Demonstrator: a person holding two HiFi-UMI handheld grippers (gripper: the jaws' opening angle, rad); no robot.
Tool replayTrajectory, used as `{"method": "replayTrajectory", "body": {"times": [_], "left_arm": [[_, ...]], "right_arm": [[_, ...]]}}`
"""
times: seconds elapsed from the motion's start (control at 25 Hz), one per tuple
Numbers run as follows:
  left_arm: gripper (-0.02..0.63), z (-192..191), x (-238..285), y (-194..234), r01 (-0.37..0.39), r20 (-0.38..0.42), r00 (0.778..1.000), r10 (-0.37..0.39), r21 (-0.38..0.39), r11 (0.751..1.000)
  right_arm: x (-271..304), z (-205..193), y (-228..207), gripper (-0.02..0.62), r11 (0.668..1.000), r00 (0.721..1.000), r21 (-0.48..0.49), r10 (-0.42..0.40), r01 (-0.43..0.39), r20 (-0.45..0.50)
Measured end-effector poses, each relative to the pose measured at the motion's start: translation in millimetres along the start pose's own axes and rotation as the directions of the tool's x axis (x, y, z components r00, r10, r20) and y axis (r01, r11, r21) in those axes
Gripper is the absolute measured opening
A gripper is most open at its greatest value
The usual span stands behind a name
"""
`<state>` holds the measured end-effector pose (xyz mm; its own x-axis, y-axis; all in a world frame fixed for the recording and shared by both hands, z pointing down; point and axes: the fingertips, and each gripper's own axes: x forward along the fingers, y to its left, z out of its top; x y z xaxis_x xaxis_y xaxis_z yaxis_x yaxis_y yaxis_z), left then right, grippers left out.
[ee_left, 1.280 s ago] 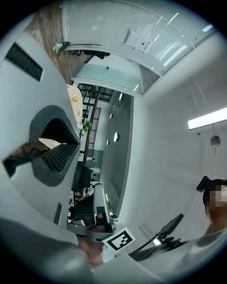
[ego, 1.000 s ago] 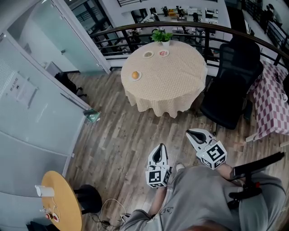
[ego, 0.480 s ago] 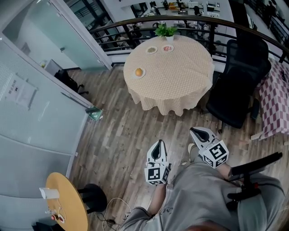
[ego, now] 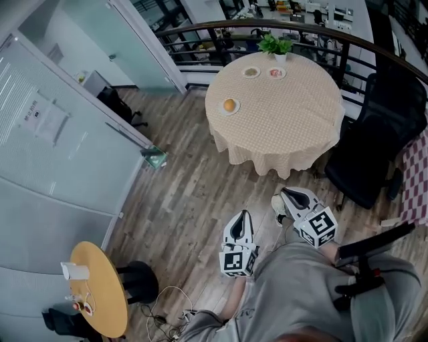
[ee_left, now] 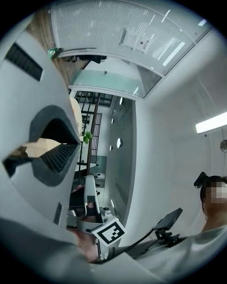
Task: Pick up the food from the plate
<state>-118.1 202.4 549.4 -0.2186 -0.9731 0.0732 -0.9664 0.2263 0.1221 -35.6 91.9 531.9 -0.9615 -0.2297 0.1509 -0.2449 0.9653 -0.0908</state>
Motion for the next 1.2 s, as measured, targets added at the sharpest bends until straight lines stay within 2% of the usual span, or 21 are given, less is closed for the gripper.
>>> {"method": "replayTrajectory", "body": {"times": [0.28,0.6,0.88,1.2], "left_arm": [[0.012,12,32,57,-0.091,0.008,0.996,0.091,0.010,0.996],[0.012,26,109,94,-0.153,-0.011,0.988,0.154,0.011,0.988],[0.012,33,195,134,-0.173,-0.057,0.984,0.171,-0.021,0.985],[0.012,48,313,170,-0.170,-0.052,0.984,0.168,-0.032,0.985]], "right_arm": [[74,15,-6,0.023,0.996,0.996,-0.012,0.090,-0.089,0.024],[153,19,-56,0.023,0.986,0.986,0.019,0.165,-0.165,0.001],[226,32,-115,0.023,0.983,0.984,0.047,0.176,-0.175,0.000],[296,37,-207,0.023,0.988,0.990,0.063,0.141,-0.140,-0.028]]}}
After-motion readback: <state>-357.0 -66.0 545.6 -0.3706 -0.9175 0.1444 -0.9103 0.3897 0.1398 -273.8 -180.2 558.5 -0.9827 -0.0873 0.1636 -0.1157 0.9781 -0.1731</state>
